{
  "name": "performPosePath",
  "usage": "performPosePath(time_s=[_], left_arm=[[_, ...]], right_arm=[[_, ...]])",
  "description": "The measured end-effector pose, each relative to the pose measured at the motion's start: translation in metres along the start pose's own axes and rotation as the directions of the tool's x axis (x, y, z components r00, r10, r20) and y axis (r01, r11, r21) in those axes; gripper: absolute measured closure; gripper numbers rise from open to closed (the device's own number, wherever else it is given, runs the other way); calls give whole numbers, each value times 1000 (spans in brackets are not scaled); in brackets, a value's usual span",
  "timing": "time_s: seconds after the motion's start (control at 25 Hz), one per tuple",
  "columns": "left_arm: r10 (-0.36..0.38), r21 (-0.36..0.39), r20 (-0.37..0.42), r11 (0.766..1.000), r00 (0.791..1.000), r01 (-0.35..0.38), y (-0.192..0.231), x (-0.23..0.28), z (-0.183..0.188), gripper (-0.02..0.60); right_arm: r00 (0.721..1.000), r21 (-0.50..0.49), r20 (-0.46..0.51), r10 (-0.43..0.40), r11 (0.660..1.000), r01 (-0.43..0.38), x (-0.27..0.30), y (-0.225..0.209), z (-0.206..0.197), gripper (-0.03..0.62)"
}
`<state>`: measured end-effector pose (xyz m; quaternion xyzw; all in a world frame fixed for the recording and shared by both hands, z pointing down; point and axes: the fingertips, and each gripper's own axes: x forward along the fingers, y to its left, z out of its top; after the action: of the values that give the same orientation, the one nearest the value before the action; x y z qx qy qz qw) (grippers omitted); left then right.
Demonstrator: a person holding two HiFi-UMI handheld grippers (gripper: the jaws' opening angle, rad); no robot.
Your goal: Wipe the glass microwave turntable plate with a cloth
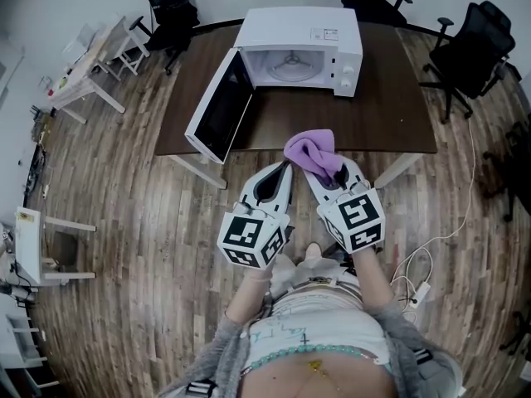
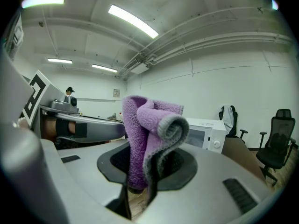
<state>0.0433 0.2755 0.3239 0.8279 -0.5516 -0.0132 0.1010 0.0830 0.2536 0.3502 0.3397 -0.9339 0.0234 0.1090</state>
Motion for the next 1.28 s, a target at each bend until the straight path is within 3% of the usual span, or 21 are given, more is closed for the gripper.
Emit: performPosePath(time_s=[0.44, 1.28], left_arm=[[-22, -31, -23, 999, 999, 22, 15, 28, -9, 571], [-180, -11, -44, 984, 983, 179, 129, 140, 21, 571]], right_arm=[[999, 9, -51, -1, 1000, 2, 23, -19, -12, 480], [985, 9, -85, -151, 988, 152, 151, -86, 9, 480]])
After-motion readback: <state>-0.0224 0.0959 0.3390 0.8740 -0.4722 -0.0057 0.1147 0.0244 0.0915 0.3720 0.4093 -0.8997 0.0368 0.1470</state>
